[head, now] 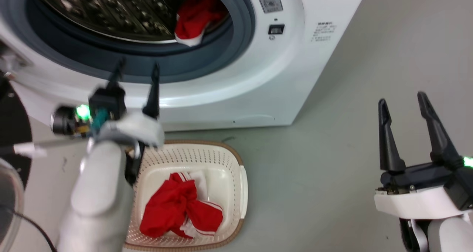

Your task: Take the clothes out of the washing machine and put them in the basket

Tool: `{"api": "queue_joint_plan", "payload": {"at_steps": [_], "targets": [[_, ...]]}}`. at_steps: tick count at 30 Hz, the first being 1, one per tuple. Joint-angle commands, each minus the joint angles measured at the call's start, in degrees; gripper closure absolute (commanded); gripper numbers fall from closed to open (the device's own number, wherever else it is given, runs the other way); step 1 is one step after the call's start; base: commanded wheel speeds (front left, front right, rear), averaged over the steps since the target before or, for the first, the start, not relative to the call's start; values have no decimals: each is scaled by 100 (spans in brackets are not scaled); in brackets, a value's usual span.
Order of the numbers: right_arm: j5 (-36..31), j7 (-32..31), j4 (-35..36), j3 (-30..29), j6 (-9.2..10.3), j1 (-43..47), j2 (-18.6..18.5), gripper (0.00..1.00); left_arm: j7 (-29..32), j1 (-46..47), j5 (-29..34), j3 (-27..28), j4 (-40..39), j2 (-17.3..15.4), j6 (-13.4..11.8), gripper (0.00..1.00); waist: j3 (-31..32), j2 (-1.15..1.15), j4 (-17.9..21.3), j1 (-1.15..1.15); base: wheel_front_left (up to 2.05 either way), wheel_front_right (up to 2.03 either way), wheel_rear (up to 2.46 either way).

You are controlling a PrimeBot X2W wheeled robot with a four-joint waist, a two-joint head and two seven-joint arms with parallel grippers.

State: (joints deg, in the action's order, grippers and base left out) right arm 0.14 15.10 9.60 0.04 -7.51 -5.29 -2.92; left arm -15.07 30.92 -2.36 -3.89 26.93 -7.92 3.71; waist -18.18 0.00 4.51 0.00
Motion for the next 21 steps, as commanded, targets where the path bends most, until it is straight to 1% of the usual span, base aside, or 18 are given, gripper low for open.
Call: {"api": "queue_joint_plan", "payload": {"at_steps": [1, 5, 10, 13, 15, 18, 21], "targets": [[21, 10, 31, 14, 4, -142, 8, 0, -14, 381, 24, -32, 289, -86, 47, 0, -374, 0, 186, 0, 0, 0, 0], [83, 10, 73, 28, 4, -372, 8, 0, 142, 1603, 91, -151, 1173, -318, 181, 0, -802, 0, 363, 0, 0, 0, 0], [223, 10, 106, 52, 4, -575, 8, 0, 684, 2917, 67, -396, 2098, -608, 325, 0, -1259, 0, 581, 0, 0, 0, 0], [298, 10, 121, 70, 4, -677, 9, 0, 1108, 3606, -93, -571, 2538, -742, 361, 0, -1510, 0, 709, 0, 0, 0, 0], [354, 10, 139, 85, 4, -741, 9, 0, 1475, 3987, -371, -859, 2786, -753, 367, 0, -1669, 0, 792, 0, 0, 0, 0], [448, 10, 163, 91, 5, -838, 9, 0, 1992, 4538, -891, -1274, 2967, -959, 366, 0, -1898, 0, 908, 0, 0, 0, 0], [532, 10, 183, 94, 5, -938, 9, 0, 2571, 4929, -1531, -1572, 3036, -1082, 367, 0, -2099, 0, 1013, 0, 0, 0, 0]]}}
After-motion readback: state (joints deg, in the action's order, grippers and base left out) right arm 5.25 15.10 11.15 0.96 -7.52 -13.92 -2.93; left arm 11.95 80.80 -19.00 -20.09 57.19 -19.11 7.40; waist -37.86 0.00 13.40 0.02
